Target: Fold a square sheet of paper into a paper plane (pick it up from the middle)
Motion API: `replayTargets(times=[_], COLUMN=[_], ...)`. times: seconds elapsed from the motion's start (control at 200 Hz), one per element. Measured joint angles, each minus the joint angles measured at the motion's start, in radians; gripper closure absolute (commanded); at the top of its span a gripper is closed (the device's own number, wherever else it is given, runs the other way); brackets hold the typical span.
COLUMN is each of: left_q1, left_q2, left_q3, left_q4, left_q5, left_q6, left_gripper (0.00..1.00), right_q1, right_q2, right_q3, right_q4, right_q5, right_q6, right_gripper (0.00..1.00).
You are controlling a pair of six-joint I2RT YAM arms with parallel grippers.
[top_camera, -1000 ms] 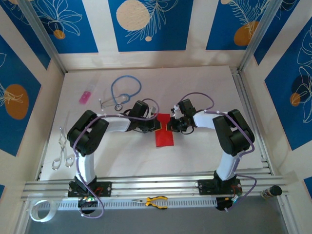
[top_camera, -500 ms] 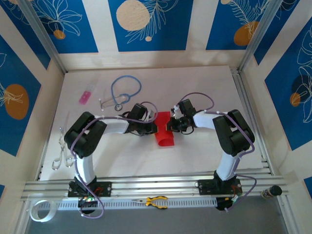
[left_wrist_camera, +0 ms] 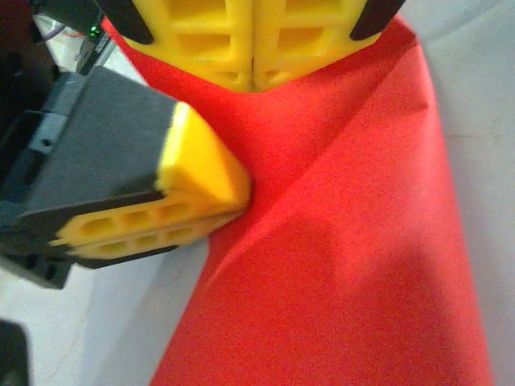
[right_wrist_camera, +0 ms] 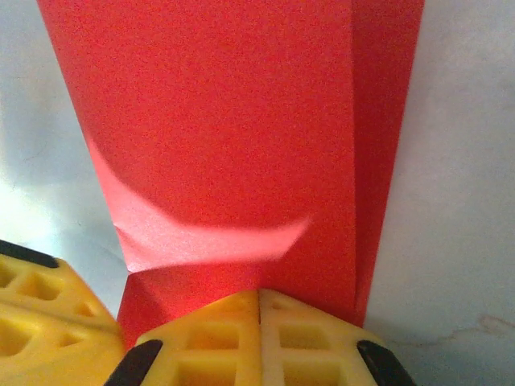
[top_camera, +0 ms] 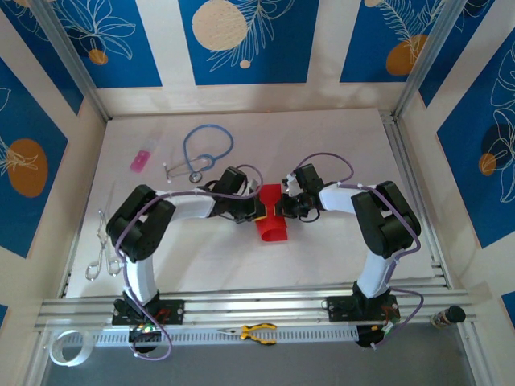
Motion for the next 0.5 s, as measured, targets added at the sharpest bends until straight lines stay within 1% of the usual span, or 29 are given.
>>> replayTargets(times=[0.135, 0.295, 0.5], left_q1=[0.0, 0.0, 0.0], left_q2=[0.01, 0.002, -0.025], left_q3=[-0.058, -0.09, -0.092], left_q4=[0.0, 0.047, -0.004], left_q5=[-0.012, -0.007, -0.018], left_q6=[0.003, 0.013, 0.029], left_gripper=[1.0, 1.0, 1.0], right_q1=[0.0, 0.0, 0.0], right_q2=[0.0, 0.0, 0.0], right_q3=[0.0, -0.001, -0.001], right_q4=[0.0, 0.001, 0.001], right_q5=[0.0, 0.0, 0.0], right_q6=[0.0, 0.003, 0.003], right_gripper=[1.0, 1.0, 1.0])
